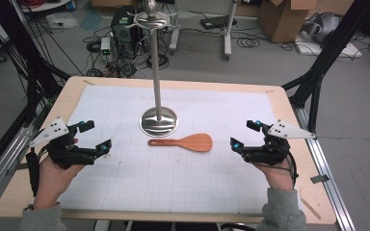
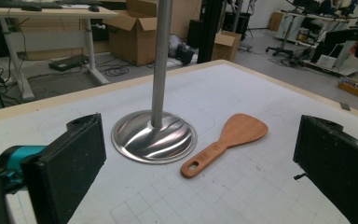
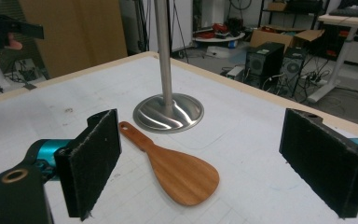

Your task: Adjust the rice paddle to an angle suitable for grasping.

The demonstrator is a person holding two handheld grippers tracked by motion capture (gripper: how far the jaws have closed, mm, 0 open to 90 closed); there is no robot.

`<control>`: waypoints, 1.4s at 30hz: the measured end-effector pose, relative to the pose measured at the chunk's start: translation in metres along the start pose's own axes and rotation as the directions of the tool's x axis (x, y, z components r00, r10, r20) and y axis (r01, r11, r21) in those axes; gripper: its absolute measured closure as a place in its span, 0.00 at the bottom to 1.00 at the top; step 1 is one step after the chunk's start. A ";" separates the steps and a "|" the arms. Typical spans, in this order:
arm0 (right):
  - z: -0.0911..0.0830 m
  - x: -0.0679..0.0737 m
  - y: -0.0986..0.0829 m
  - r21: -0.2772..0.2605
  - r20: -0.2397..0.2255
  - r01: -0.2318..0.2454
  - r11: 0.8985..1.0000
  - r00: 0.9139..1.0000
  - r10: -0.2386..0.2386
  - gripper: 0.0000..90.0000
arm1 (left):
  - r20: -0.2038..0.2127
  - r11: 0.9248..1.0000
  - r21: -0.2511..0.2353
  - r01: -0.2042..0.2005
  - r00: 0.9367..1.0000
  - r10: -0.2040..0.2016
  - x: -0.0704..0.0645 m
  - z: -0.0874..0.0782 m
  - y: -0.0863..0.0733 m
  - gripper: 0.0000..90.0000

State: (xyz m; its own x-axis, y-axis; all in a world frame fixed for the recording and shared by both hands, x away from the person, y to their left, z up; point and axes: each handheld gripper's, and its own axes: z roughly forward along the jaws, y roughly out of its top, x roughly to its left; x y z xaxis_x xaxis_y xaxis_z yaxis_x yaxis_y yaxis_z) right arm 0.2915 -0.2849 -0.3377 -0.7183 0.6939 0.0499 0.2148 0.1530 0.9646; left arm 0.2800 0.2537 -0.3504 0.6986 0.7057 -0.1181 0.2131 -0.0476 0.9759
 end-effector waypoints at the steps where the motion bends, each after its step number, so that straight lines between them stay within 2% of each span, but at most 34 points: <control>1: 0.001 0.000 0.000 0.002 -0.001 0.004 1.000 1.000 -0.004 0.13 | -0.002 1.000 0.001 -0.002 1.000 0.002 0.000 0.000 0.000 0.03; 7: 0.009 0.001 0.000 0.018 -0.003 0.010 1.000 1.000 -0.010 0.15 | -0.005 1.000 0.003 -0.005 1.000 0.005 -0.002 0.001 -0.005 0.03; 14: 0.029 0.002 -0.003 0.065 -0.026 0.013 0.998 1.000 -0.011 0.19 | -0.013 1.000 0.027 -0.007 1.000 0.007 -0.005 0.003 -0.013 0.03; 18: 0.040 0.003 -0.004 0.081 -0.034 0.009 0.997 0.999 -0.006 0.26 | -0.020 0.999 0.032 -0.007 1.000 0.008 -0.006 0.000 -0.016 0.03; 19: 0.045 0.005 -0.005 0.088 -0.034 0.010 0.996 0.999 -0.007 0.32 | -0.021 0.999 0.032 -0.003 1.000 0.004 -0.006 0.000 -0.016 0.03; 21: 0.048 0.006 -0.005 0.089 -0.032 0.014 0.996 0.999 -0.011 0.35 | -0.023 0.999 0.034 0.000 1.000 0.001 -0.006 -0.002 -0.018 0.03; 22: 0.052 0.008 -0.006 0.095 -0.034 0.018 0.995 0.999 -0.015 0.44 | -0.026 0.999 0.038 -0.001 1.000 0.002 -0.007 -0.002 -0.019 0.03; 24: 0.055 0.010 -0.007 0.098 -0.033 0.021 0.995 0.999 -0.018 0.47 | -0.028 0.999 0.041 0.002 1.000 -0.001 -0.007 -0.003 -0.020 0.03; 25: 0.060 0.012 -0.008 0.102 -0.035 0.033 0.994 0.999 -0.030 0.56 | -0.031 0.999 0.046 0.002 1.000 -0.001 -0.007 -0.004 -0.021 0.03; 31: 0.077 0.016 -0.011 0.125 -0.027 0.031 0.992 0.999 -0.027 0.76 | -0.035 0.998 0.061 0.001 0.999 0.001 -0.009 -0.006 -0.025 0.03; 37: 0.093 0.017 -0.013 0.144 -0.034 0.026 0.989 0.999 -0.021 0.92 | -0.040 0.997 0.072 0.004 0.999 -0.001 -0.010 -0.007 -0.028 0.03; 42: 0.106 0.020 -0.015 0.171 -0.050 0.034 0.985 0.998 -0.026 0.99 | -0.046 0.998 0.067 0.006 0.999 -0.003 -0.009 -0.009 -0.028 0.03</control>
State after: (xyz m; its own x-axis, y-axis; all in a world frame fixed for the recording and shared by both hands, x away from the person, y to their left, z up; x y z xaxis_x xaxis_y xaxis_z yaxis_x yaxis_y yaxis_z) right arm 0.3435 -0.1987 -0.3790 -0.7560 0.6535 0.0378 0.3002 0.2948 0.9072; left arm 0.2619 0.2550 -0.3754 0.6660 0.7374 -0.1127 0.2626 -0.0904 0.9607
